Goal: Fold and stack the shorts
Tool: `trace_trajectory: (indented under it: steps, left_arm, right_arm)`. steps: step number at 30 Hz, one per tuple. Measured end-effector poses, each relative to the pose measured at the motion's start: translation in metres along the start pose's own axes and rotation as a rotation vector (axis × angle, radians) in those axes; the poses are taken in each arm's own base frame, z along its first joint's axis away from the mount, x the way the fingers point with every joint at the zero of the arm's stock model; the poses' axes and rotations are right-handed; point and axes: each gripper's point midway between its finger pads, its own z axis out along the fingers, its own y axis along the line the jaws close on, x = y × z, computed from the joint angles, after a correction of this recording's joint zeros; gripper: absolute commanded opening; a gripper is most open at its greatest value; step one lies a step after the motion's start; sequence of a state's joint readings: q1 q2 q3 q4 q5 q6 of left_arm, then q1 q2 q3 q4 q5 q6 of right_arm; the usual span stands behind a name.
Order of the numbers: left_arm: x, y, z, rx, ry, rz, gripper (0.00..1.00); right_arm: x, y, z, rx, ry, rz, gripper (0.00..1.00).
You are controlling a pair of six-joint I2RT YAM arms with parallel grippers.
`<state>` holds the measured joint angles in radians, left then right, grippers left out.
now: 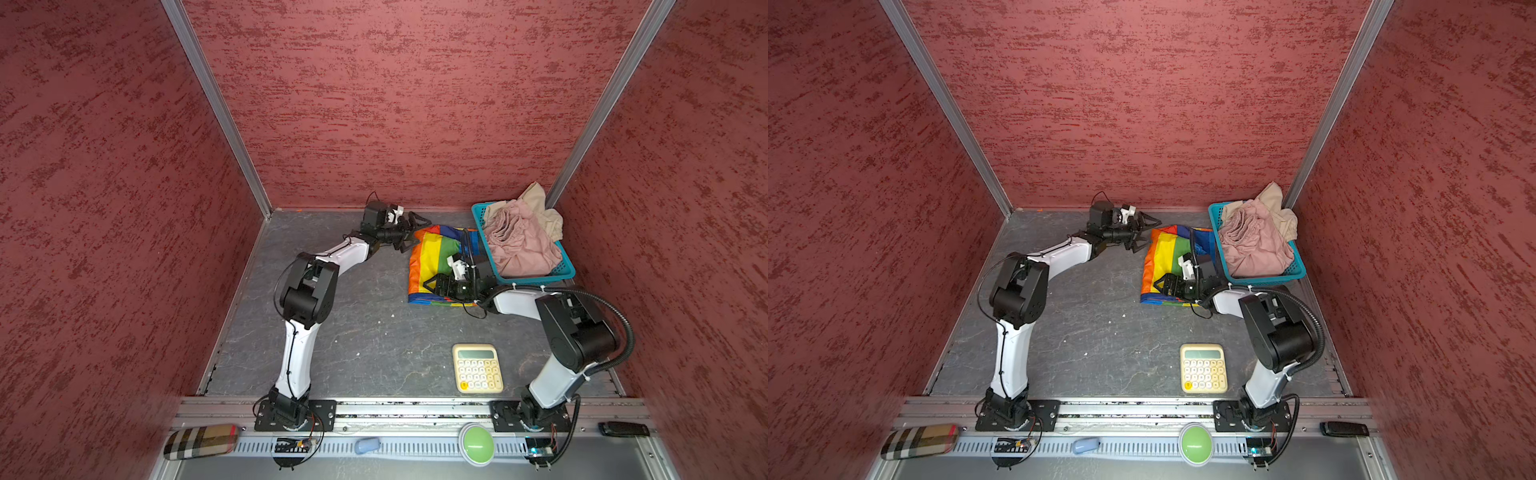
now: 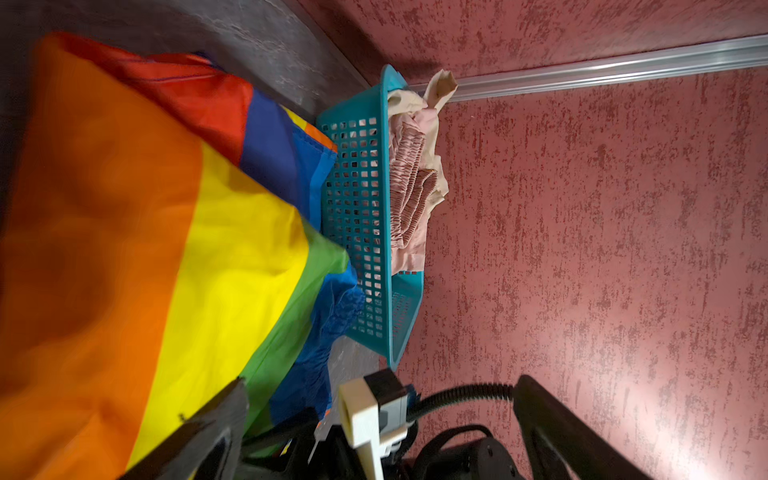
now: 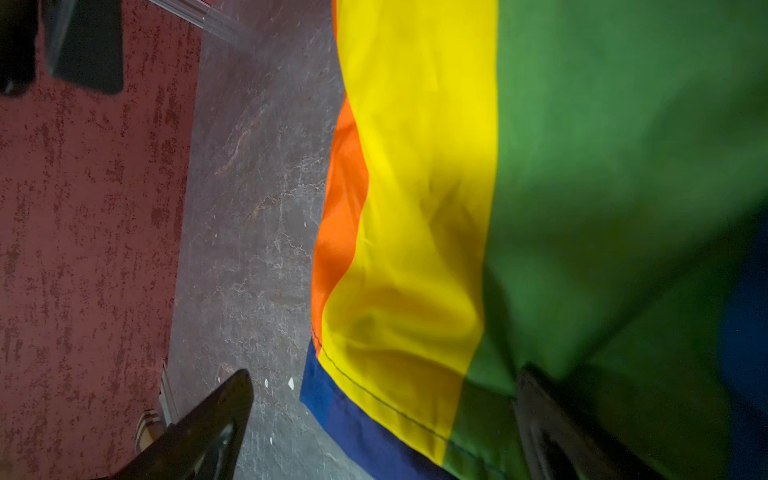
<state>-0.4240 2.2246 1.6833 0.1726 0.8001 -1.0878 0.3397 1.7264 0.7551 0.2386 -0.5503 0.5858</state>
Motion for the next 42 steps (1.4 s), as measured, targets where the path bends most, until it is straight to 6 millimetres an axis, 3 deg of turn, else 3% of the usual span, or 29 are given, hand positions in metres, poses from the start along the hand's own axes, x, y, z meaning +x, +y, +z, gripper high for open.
trace_trajectory:
  steps: [6,9,15,24,29,32,36,39,42]
  left_arm:
    - [-0.008,0.019,0.053,0.014,0.046,0.013,0.99]
    - [-0.017,0.039,0.066,-0.003,0.04,-0.002,0.99]
    - [-0.046,0.068,0.078,-0.033,-0.004,-0.008,0.99]
    - [-0.073,0.083,0.077,-0.066,-0.055,-0.011,0.99]
    - [-0.078,0.089,0.067,-0.084,-0.061,-0.015,0.99]
    - [-0.08,0.085,0.053,-0.107,-0.067,-0.017,0.99]
    - [-0.098,0.047,0.031,-0.068,-0.105,0.017,0.99]
    - [-0.11,0.022,0.022,-0.014,-0.134,0.057,0.99]
    - [-0.106,0.014,0.027,0.026,-0.119,0.059,0.99]
  right_arm:
    - [0.002,0.0,0.0,-0.019,-0.014,-0.013,0.99]
    - [0.003,-0.001,0.0,-0.017,-0.013,-0.025,0.99]
    - [0.004,-0.002,-0.001,-0.01,-0.009,-0.059,0.99]
    - [0.007,0.0,-0.008,0.011,0.012,-0.062,0.99]
    - [-0.007,0.025,-0.019,-0.008,-0.004,-0.086,0.99]
    - [-0.02,0.055,-0.018,-0.062,-0.032,-0.13,0.99]
    - [-0.018,0.091,-0.005,-0.152,-0.019,-0.182,0.99]
    - [-0.008,0.099,0.018,-0.208,0.019,-0.193,0.99]
    - [0.006,0.095,0.041,-0.244,0.066,-0.173,0.99]
